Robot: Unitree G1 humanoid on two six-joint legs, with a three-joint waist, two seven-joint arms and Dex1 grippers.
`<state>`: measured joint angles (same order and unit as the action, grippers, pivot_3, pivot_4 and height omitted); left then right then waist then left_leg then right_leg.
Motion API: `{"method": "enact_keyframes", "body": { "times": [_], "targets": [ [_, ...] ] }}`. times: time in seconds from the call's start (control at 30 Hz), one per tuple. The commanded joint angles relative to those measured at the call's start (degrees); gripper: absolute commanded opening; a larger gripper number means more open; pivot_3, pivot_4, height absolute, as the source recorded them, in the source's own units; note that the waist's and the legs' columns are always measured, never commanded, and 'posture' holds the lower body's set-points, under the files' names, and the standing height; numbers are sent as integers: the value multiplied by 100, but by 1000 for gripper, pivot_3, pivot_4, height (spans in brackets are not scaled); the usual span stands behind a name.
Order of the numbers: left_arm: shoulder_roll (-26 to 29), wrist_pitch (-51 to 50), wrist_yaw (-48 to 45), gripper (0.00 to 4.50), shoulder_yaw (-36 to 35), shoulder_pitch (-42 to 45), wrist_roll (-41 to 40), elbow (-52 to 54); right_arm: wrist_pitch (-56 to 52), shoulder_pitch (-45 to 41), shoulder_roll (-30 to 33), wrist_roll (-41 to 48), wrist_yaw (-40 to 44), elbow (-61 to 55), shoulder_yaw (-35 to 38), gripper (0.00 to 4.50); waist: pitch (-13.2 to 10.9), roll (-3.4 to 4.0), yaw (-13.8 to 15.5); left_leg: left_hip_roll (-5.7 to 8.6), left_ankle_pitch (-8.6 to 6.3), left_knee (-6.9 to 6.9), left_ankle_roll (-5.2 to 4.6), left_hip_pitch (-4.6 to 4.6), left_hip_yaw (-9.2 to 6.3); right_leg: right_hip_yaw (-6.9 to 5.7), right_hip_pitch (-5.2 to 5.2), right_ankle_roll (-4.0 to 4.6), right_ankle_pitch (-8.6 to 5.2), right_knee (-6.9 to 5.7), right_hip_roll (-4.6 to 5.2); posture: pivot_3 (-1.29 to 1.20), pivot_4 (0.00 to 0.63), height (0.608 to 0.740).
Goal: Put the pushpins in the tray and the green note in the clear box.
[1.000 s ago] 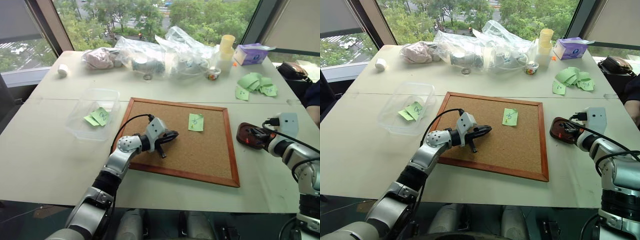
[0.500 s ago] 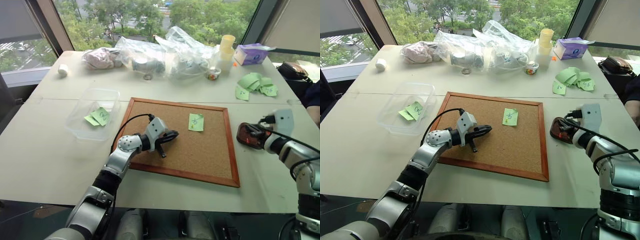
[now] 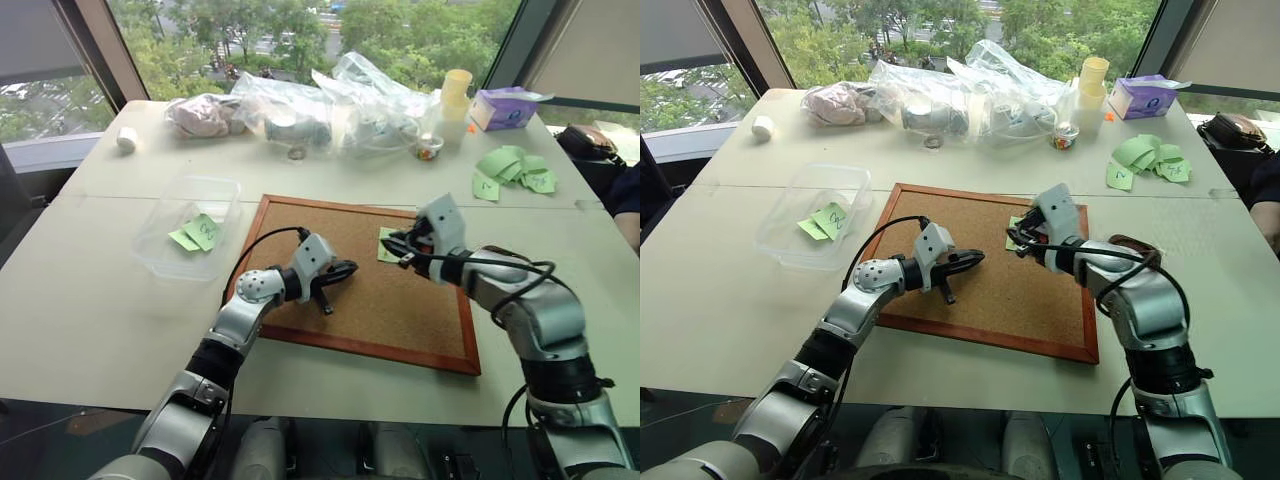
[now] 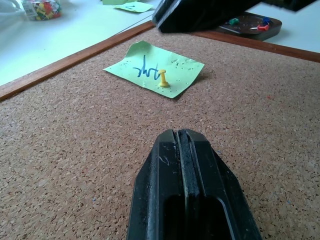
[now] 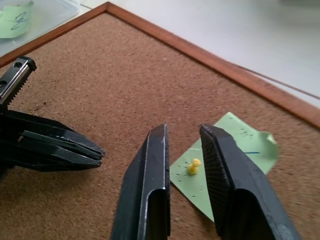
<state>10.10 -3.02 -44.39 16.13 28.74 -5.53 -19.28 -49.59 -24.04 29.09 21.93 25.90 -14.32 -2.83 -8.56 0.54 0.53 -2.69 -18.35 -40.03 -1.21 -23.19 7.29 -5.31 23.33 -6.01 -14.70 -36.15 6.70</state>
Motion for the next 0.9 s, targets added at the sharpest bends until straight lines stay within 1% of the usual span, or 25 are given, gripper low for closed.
{"method": "enact_keyframes", "body": {
  "times": [0.03,0.23,0.43,0.7,0.77,0.8,0.9],
  "targets": [
    [126,-135,144,0,-51,-200,157,-114,353,-184,-105,-250,35,214,-160,961,0,0,-15,0,0,0,0,0,0,0,0,0,0,0,0,0,150,740],
    [154,-212,216,0,-46,-296,140,35,678,-248,-145,-550,111,675,-294,961,0,0,-54,-1,10,1,18,0,3,0,1,0,0,0,-4,0,150,740],
    [176,-245,226,0,-20,-356,123,121,759,-257,-136,-659,124,818,-200,961,0,0,-113,-2,10,2,18,1,3,0,1,0,0,0,-4,0,150,740],
    [167,-233,209,0,-3,-319,127,70,810,-110,-213,-771,213,985,-295,961,0,0,-115,-2,12,2,22,1,3,0,1,0,0,0,-4,0,150,740],
    [174,-236,204,0,-10,-321,122,66,810,-87,-224,-782,217,966,-283,451,0,0,-116,-2,12,2,21,1,4,0,1,0,0,0,-4,0,150,740],
    [178,-241,204,0,-16,-325,118,68,799,-78,-231,-778,220,939,-270,65,0,0,-116,-2,12,2,21,1,3,0,1,0,0,0,-4,0,150,740],
    [188,-246,197,0,-25,-335,111,64,815,-77,-248,-773,228,867,-225,65,0,0,-117,-2,12,2,21,1,3,0,1,0,0,0,-4,0,150,740]
  ]
}}
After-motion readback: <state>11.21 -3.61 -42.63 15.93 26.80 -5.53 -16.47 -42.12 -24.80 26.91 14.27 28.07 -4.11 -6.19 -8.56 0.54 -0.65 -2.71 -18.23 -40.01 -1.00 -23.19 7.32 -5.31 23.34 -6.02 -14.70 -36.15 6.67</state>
